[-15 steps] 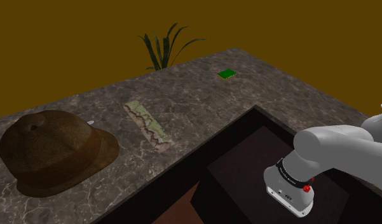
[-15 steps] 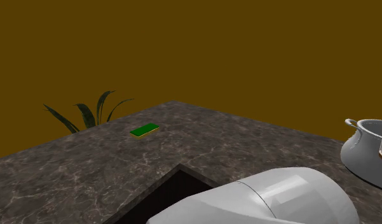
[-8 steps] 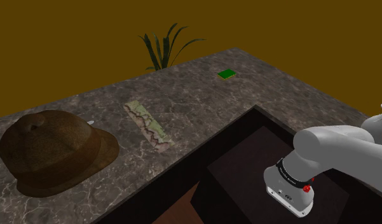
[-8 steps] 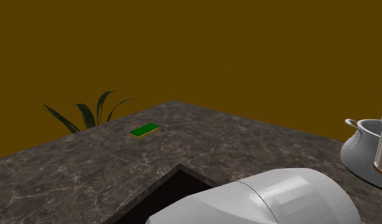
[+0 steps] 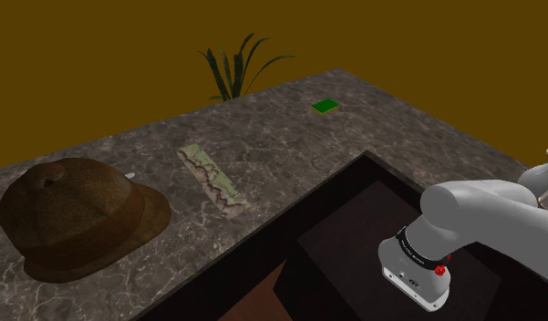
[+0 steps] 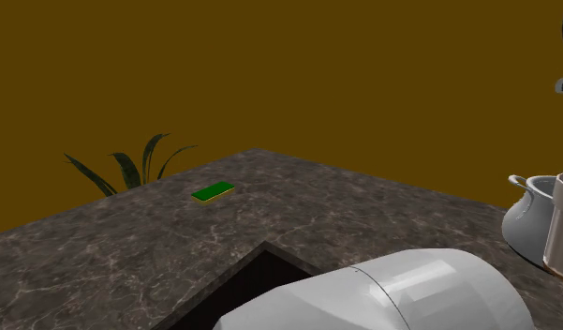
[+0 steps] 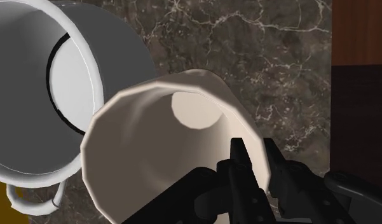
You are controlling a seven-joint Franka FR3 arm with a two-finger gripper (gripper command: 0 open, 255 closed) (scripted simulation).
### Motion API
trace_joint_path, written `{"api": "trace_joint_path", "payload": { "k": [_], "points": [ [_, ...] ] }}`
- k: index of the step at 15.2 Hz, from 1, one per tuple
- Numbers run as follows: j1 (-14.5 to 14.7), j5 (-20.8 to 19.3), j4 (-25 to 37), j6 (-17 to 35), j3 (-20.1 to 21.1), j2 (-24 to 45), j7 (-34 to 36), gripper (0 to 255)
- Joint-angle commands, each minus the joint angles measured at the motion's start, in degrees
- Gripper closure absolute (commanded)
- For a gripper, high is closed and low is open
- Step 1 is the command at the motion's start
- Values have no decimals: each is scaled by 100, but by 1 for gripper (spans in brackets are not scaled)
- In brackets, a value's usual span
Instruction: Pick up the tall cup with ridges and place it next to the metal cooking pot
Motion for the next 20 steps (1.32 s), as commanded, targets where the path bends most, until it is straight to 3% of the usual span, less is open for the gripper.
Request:
{"api": "trace_joint_path", "payload": {
  "k": [1, 12, 20],
  "points": [
    [-31, -98, -148, 113, -103, -52, 47, 255],
    [-122, -651, -728, 655, -730, -220, 239, 255],
    [-121, -652, -728, 655, -730, -220, 240, 255]
  ]
}}
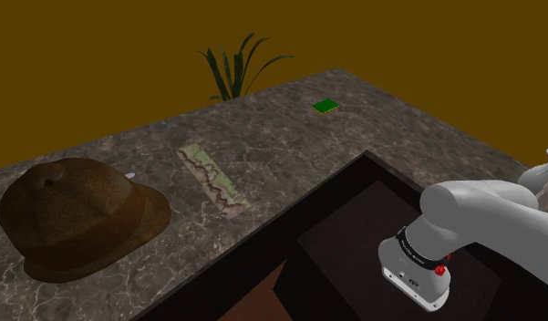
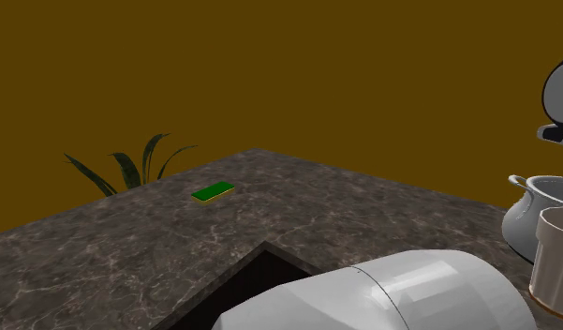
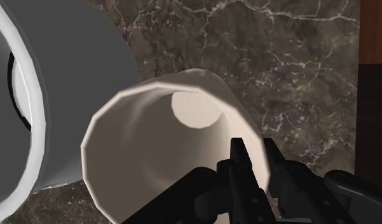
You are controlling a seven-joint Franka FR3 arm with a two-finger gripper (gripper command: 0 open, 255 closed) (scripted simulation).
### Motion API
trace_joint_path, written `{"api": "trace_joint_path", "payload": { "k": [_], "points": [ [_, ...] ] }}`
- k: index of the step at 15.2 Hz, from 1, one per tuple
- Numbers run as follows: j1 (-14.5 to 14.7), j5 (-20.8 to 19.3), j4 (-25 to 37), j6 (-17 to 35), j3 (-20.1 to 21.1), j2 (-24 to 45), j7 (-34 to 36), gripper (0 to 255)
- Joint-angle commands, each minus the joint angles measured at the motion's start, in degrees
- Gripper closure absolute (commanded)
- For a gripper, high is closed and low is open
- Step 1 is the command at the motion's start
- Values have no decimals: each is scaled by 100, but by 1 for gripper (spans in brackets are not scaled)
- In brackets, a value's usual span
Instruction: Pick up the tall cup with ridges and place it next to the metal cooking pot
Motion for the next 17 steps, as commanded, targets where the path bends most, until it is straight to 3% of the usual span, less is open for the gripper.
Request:
{"api": "trace_joint_path", "payload": {
  "k": [1, 6, 10, 17],
  "points": [
    [0, -1, 1, 1, 2, 0, 0, 0],
    [0, 0, 1, 1, 3, 0, 1, 0],
    [21, 504, 368, -460, 609, 102, -95, 0],
    [22, 503, 368, -461, 609, 101, -95, 0]
  ]
}}
